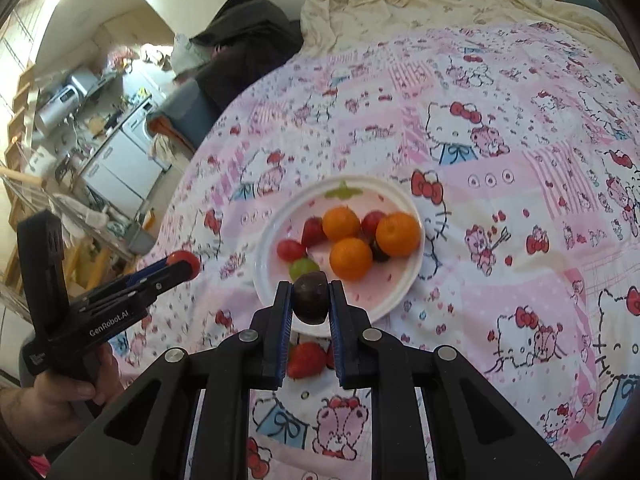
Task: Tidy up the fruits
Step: 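Carry the tomato with the left gripper while the right gripper carries the dark grape over the plate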
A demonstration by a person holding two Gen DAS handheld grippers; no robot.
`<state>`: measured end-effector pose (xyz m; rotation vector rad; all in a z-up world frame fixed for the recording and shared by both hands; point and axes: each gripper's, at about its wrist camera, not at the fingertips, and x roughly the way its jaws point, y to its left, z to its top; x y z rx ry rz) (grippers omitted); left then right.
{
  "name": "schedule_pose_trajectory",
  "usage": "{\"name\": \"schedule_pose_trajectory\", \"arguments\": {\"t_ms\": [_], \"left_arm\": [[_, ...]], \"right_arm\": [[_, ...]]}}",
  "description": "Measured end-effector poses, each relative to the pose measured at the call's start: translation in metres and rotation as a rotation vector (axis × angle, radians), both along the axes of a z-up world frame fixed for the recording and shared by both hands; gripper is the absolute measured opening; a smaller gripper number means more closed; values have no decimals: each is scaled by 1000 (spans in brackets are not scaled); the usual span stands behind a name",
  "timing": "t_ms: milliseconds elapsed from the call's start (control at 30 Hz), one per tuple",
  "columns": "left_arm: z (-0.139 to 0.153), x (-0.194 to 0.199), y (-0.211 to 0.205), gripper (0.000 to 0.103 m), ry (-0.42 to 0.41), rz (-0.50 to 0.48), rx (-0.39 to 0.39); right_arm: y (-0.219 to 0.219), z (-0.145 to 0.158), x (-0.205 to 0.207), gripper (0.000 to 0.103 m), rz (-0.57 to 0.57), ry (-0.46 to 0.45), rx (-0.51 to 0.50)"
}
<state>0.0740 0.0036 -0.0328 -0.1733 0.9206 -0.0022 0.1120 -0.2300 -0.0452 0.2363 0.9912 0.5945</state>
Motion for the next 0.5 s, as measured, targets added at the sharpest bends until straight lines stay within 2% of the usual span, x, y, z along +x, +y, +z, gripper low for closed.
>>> {"name": "schedule_pose_trajectory", "arguments": {"t_ms": [233, 500], "left_arm": [[2, 24, -3, 26, 11, -41, 9], [-14, 63, -25, 26, 50, -111, 29]], "right_arm": [[-2, 6, 24, 19, -9, -22, 4], [-4, -11, 67, 19, -33, 4, -19]]}}
